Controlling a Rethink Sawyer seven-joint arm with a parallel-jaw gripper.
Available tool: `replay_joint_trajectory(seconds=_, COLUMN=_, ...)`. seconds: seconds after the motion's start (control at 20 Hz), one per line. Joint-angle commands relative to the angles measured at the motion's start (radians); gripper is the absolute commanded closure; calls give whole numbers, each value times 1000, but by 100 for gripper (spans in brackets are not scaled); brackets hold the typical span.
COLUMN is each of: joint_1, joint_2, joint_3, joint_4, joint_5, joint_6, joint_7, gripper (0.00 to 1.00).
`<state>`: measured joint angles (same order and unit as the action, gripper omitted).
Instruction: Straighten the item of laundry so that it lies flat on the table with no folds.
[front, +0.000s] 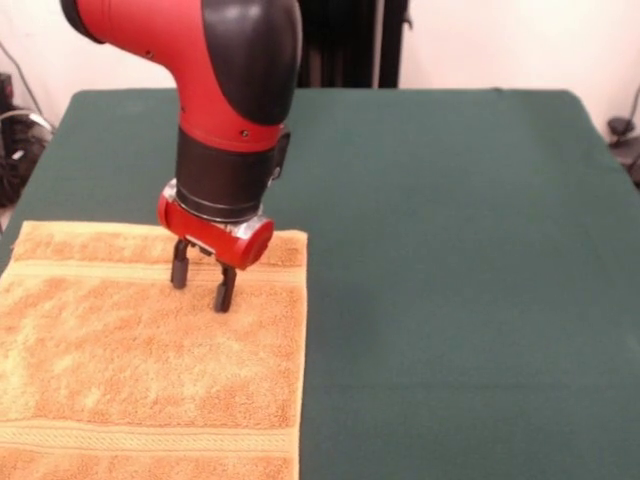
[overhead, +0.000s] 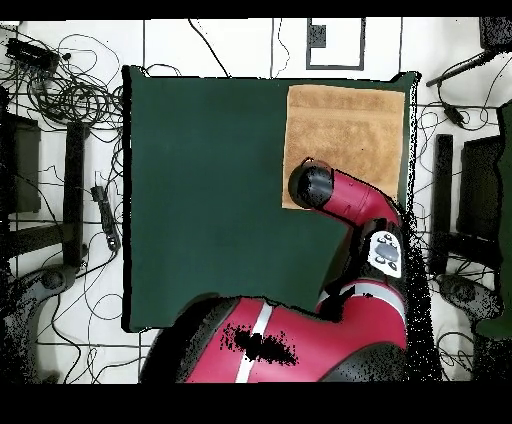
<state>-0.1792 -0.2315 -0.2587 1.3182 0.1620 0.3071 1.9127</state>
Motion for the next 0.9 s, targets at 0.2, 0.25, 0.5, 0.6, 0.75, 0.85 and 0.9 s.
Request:
replay_joint_trajectory(seconds=0.2, joint_1=138, joint_2=88, joint_3=96, joint_4=202, joint_5=90, joint_6=-27, joint_7=300, gripper=0)
replay_joint_trajectory(seconds=0.25, joint_1=147, joint_2=88, joint_3=89, joint_4=209, joint_5=95, joint_6=-29, joint_7=301, gripper=0)
replay_joint_trajectory(seconds=0.5, joint_1=175, joint_2=92, joint_3=73, joint_4=240, joint_5=112, joint_6=-62, joint_7=297, gripper=0)
replay_joint_trajectory(seconds=0.6, joint_1=167, joint_2=87, joint_3=86, joint_4=253, joint_5=117, joint_6=-81, joint_7=285, gripper=0)
replay_joint_trajectory(seconds=0.75, joint_1=165, joint_2=82, joint_3=92, joint_4=259, joint_5=135, joint_6=-78, joint_7=275, gripper=0)
replay_joint_trajectory(seconds=0.85, joint_1=167, joint_2=82, joint_3=91, joint_4=258, joint_5=147, joint_6=-77, joint_7=271, gripper=0)
replay_joint_trajectory(seconds=0.9, joint_1=169, joint_2=83, joint_3=91, joint_4=259, joint_5=152, joint_6=-80, joint_7=269, gripper=0)
